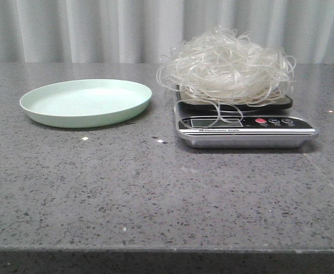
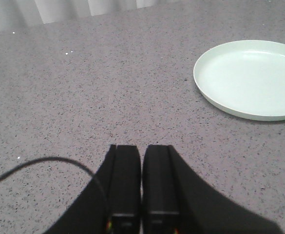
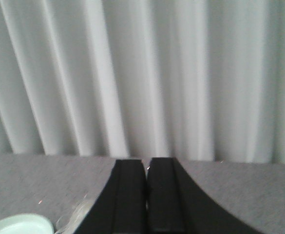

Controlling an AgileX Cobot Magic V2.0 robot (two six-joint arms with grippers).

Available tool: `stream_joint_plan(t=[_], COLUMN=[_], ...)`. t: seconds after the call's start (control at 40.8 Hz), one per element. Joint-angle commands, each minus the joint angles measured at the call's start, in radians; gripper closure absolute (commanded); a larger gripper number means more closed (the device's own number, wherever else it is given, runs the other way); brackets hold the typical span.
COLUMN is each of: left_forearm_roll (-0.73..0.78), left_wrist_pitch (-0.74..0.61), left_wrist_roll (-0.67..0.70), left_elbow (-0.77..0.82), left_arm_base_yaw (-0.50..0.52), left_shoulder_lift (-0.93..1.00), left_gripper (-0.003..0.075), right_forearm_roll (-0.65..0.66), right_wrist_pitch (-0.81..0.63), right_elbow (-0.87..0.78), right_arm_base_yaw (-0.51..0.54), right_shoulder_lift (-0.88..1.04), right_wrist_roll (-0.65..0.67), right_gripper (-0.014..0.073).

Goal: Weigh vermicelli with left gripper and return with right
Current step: 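Withdraw the left gripper upward away from the scale, then lower the right gripper onto the vermicelli on the scale and grasp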

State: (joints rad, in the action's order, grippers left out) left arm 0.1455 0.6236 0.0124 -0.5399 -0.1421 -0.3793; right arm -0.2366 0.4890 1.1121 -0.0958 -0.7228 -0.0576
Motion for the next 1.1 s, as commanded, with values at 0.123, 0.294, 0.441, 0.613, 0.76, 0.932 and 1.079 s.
stream_joint_plan(t=[0.123,0.294,0.441,0.613,0.76,0.932,1.079], left_forearm_roll=[0.002,0.0,-0.005,-0.011,-0.02,-0.022,-0.022], left_wrist_pitch=[-0.083,-0.083,-0.081,-0.081,-0.069,-0.069,-0.069], left_wrist_roll=[0.013,0.013,0.013,0.014,0.014,0.014,0.014], left_elbow=[-0.025,-0.025,-0.025,-0.025,-0.025,-0.025,-0.025], left_arm_base_yaw=[-0.008,-0.008,-0.008,-0.008,-0.008,-0.008,-0.008], left_shoulder_lift=[-0.007,-0.007,-0.007,-0.007,-0.007,-0.007,-0.007], left_gripper=[0.0584,0.0583,0.0584,0.0584,0.0584,0.0584,0.0584], right_forearm_roll=[-0.02,-0.02,-0.02,-0.02,-0.02,-0.003,0.029], right_wrist_pitch=[0.241,0.34,0.39,0.396,0.375,0.343,0.315], right_elbow=[0.262,0.328,0.328,0.328,0.328,0.328,0.328], right_arm_base_yaw=[-0.125,-0.153,-0.156,-0.193,-0.231,-0.245,-0.245], right_shoulder_lift=[-0.253,-0.425,-0.541,-0.648,-0.715,-0.783,-0.836], right_wrist_roll=[-0.094,-0.096,-0.101,-0.147,-0.184,-0.197,-0.197], right_gripper=[0.015,-0.0024,-0.0027,-0.0027,-0.0027,-0.0027,-0.0027])
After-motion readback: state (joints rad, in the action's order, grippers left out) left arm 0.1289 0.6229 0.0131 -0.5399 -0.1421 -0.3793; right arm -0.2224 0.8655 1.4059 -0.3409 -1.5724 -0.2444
